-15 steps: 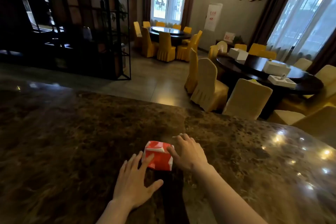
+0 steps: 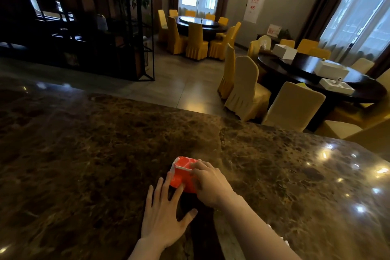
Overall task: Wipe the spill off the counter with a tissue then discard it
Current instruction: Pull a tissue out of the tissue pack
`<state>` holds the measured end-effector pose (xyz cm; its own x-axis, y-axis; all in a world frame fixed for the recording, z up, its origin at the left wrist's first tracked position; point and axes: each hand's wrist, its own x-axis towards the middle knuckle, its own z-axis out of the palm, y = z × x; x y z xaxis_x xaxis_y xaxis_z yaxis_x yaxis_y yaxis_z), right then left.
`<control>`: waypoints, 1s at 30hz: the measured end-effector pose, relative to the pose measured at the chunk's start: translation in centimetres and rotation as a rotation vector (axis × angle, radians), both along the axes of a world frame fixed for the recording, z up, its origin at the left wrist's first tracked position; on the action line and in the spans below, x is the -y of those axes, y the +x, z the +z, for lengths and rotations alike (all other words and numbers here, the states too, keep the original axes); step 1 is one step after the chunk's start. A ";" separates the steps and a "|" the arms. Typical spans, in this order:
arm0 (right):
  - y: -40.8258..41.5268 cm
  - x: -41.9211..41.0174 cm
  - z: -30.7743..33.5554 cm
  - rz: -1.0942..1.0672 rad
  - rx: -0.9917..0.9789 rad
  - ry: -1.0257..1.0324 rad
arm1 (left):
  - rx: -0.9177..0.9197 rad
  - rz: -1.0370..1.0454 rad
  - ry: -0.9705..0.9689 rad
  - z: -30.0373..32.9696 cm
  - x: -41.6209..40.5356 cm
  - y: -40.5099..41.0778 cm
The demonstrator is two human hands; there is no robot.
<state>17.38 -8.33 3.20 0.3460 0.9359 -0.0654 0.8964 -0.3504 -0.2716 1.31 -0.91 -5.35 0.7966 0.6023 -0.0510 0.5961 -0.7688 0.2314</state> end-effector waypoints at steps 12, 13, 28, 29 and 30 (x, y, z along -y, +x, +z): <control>0.3 -1.3 3.2 -0.122 -0.246 0.357 | -0.012 0.036 0.039 0.1 0.3 0.0; 0.2 -1.4 3.4 -0.162 -0.281 0.410 | -0.007 0.035 0.038 0.2 0.3 0.0; 1.2 -2.2 4.9 -0.645 -0.673 0.782 | 0.011 0.047 0.043 -0.2 0.4 0.0; 1.4 -2.2 4.9 -0.646 -0.692 0.783 | 0.024 0.048 0.042 -0.3 0.4 0.0; 1.5 -2.2 4.9 -0.647 -0.707 0.784 | 0.033 0.048 0.042 -0.3 0.3 0.0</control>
<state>18.87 -6.14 8.09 0.8758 0.4769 0.0748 0.1901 -0.1982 -0.9615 1.28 -1.24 -5.61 0.7674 0.6412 0.0008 0.6253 -0.7487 0.2200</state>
